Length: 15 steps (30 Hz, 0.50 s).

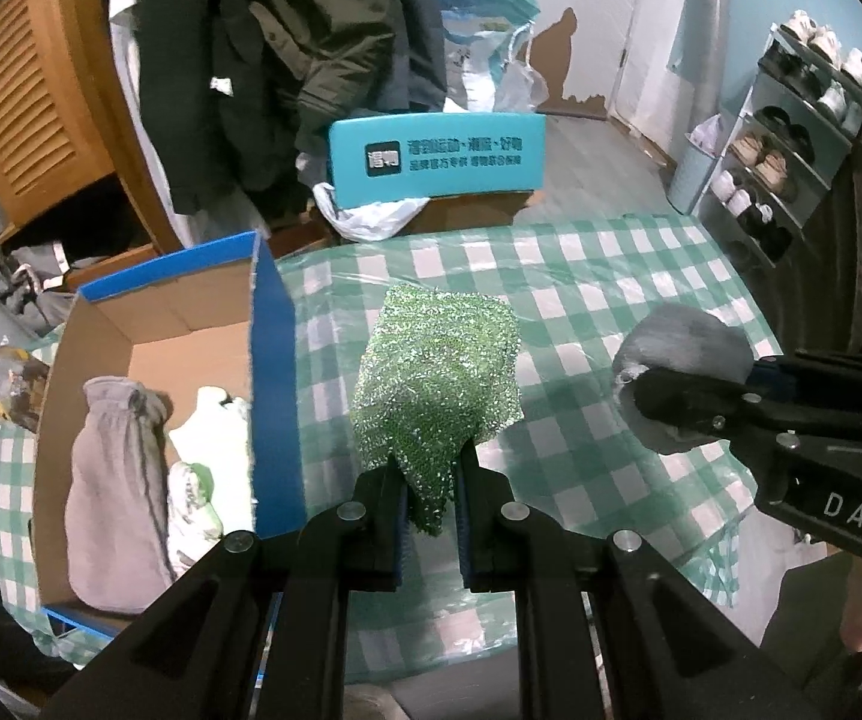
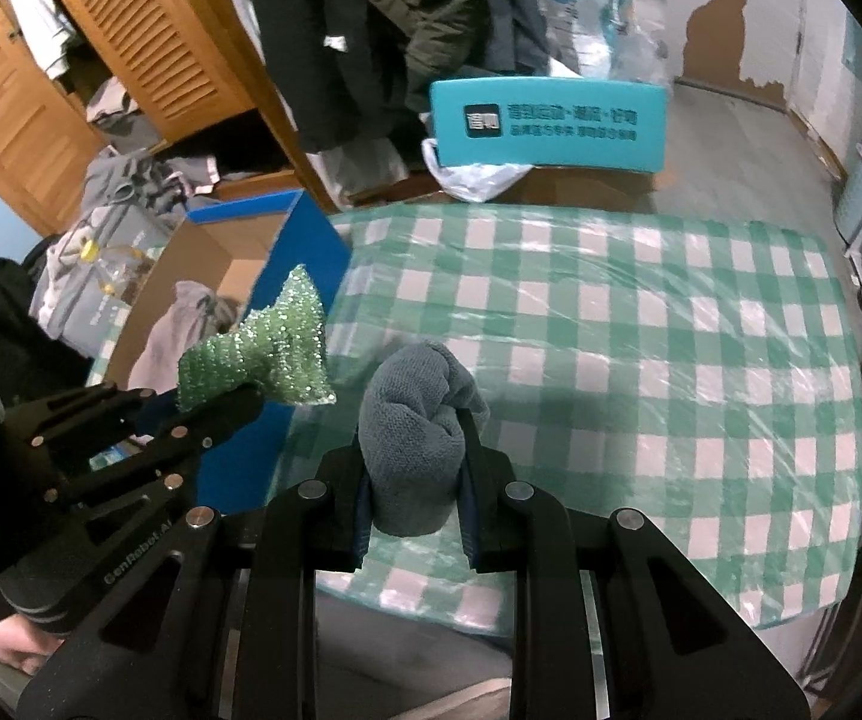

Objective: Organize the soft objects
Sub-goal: 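Carry the scrubber with the left tool while the right tool carries the grey sock to the box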

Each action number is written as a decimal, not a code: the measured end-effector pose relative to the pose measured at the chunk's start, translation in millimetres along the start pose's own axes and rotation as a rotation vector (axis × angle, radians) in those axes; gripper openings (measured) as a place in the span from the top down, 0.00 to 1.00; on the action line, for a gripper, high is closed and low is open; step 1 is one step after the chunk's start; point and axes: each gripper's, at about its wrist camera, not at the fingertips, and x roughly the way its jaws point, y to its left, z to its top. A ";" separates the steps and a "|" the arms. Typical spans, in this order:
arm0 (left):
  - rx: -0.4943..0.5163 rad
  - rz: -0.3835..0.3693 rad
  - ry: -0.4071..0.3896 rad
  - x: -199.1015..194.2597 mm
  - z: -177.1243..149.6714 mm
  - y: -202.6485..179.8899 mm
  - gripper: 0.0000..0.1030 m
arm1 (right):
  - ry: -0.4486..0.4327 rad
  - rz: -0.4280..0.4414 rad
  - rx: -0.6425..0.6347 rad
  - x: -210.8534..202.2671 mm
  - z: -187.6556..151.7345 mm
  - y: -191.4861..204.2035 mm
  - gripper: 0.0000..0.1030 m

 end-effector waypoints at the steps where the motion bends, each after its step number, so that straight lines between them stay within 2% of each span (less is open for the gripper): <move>1: -0.004 0.004 -0.005 -2.3 -0.5 3.7 0.88 | 0.000 0.003 -0.005 0.9 1.0 3.3 0.79; 15: -0.068 0.050 -0.035 -18.4 -5.7 51.2 0.88 | 0.011 0.036 -0.085 18.1 17.8 59.1 0.79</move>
